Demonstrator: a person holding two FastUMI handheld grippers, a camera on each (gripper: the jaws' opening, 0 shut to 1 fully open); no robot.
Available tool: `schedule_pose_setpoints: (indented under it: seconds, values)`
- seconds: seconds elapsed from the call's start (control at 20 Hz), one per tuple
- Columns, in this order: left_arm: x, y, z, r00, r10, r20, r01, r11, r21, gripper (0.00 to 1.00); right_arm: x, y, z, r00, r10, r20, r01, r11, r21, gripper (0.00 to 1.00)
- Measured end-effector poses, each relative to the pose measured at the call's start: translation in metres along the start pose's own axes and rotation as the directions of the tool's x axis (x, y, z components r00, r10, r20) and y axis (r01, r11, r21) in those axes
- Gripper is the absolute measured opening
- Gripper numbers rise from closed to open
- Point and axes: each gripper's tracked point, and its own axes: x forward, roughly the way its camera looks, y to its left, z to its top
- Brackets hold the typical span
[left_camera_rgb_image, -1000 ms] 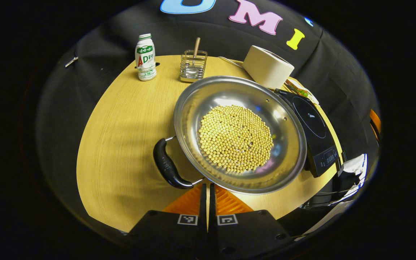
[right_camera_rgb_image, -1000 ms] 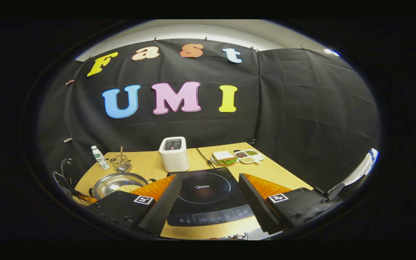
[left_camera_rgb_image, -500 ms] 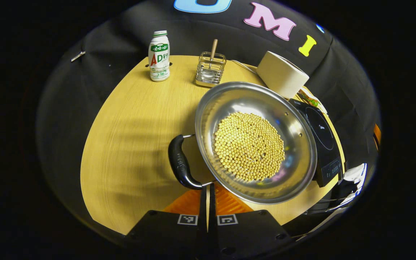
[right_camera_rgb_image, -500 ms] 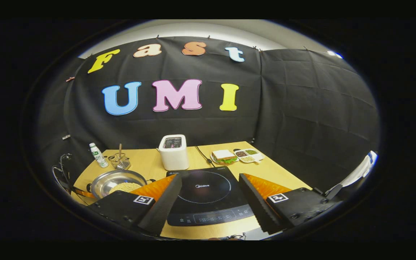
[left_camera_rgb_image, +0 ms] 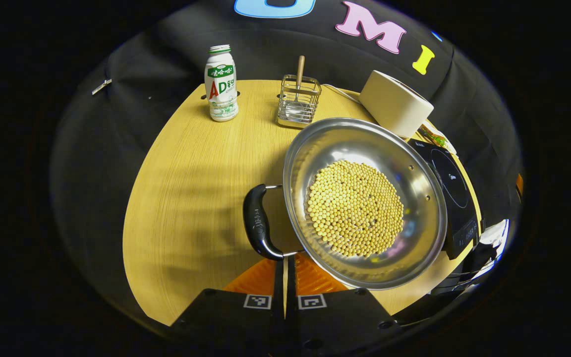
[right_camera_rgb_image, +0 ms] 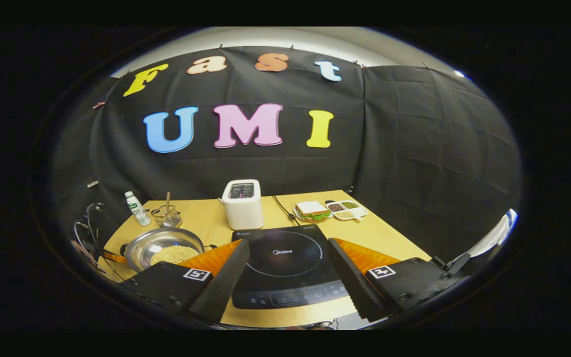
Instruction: First push the handle of the pot to place it horizontally, then grasp the pot with both hands and set it on the induction cooktop.
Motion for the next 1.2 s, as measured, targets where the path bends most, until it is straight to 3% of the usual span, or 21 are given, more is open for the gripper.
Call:
schedule_pose_setpoints:
  seconds: [0.6,0.85,1.0,1.05,1.2]
  values:
    - [-0.013,0.015,0.01,0.998,0.041,0.053,-0.041,0.999,-0.001,0.05,0.016,0.029,-0.036,0.988,0.067,-0.141,-0.064,0.998,0.027,0.99]
    - [-0.046,0.044,0.033,0.974,0.16,0.158,-0.163,0.987,0.008,0.11,0.033,0.058,-0.045,0.973,0.131,-0.189,-0.126,0.991,0.037,0.99]
    - [-0.065,0.045,0.055,0.959,0.143,0.246,-0.142,0.99,-0.023,0.46,0.05,0.075,-0.053,0.961,0.159,-0.225,-0.159,0.987,0.022,0.99]
    - [-0.069,0.044,0.061,0.953,0.137,0.27,-0.136,0.99,-0.023,0.5,0.054,0.082,-0.054,0.958,0.169,-0.233,-0.17,0.985,0.019,0.99]
    - [-0.07,0.039,0.069,0.942,0.12,0.313,-0.128,0.992,0.006,0.98,0.071,0.104,-0.063,0.943,0.21,-0.257,-0.213,0.977,0.018,0.99]
